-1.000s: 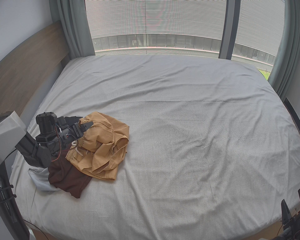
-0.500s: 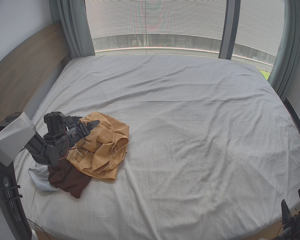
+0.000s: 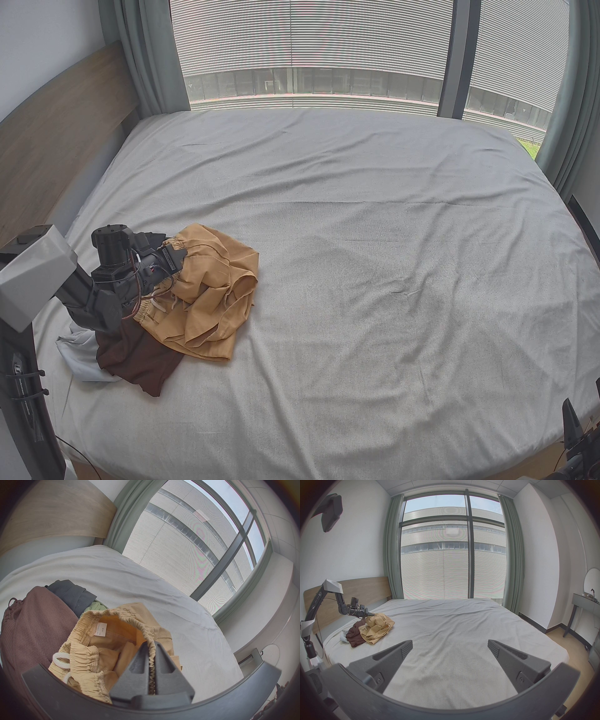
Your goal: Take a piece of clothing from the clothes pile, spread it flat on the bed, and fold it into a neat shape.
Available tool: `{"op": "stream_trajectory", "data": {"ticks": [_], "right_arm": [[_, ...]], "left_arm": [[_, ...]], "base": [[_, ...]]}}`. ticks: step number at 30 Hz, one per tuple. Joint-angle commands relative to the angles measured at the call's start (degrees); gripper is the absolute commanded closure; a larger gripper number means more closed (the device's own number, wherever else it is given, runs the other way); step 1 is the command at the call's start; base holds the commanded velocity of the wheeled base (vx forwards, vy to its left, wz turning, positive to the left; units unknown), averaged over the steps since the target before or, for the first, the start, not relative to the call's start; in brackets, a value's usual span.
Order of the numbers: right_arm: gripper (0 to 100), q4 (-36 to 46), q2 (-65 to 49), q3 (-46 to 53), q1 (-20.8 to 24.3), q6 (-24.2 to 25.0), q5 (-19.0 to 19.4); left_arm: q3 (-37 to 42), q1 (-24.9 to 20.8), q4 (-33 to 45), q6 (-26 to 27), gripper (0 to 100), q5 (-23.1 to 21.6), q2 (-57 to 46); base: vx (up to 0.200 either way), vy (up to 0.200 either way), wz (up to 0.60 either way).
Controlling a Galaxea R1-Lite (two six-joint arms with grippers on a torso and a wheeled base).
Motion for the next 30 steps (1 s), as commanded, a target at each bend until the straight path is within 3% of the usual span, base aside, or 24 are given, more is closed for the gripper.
{"op": "stream_trajectory", "data": {"ticks": [1, 8, 10, 14, 21, 30], "right_arm": [[0, 0.0, -0.8, 1.0, 0.0, 0.0, 0.0], [0, 0.0, -0.8, 1.0, 0.0, 0.3, 0.0], [0, 0.0, -0.8, 1.0, -0.1, 0.3, 0.0], [0, 0.0, -0.8, 1.0, -0.1, 0.3, 0.0], [0, 0.0, -0.8, 1.0, -0.1, 0.2, 0.0], [0, 0.0, -0.8, 1.0, -0.1, 0.2, 0.0]], "left_arm": [[0.5, 0.1, -0.1, -0.1, 100, -0.2, -0.2], [2.5, -0.1, -1.3, -5.1, 100, -0.5, -2.6], [5.1, -0.4, -2.7, -10.6, 100, -2.8, -5.7], [8.2, -0.6, -2.7, -14.8, 100, -5.7, -9.7], [12.5, -0.4, -2.8, -16.4, 100, -12.1, -13.2], [14.0, -0.3, -2.7, -19.3, 100, -12.6, -13.1]], "base": [[0.000, 0.000, 0.00], [0.000, 0.000, 0.00], [0.000, 0.000, 0.00], [0.000, 0.000, 0.00], [0.000, 0.000, 0.00], [0.000, 0.000, 0.00]]}}
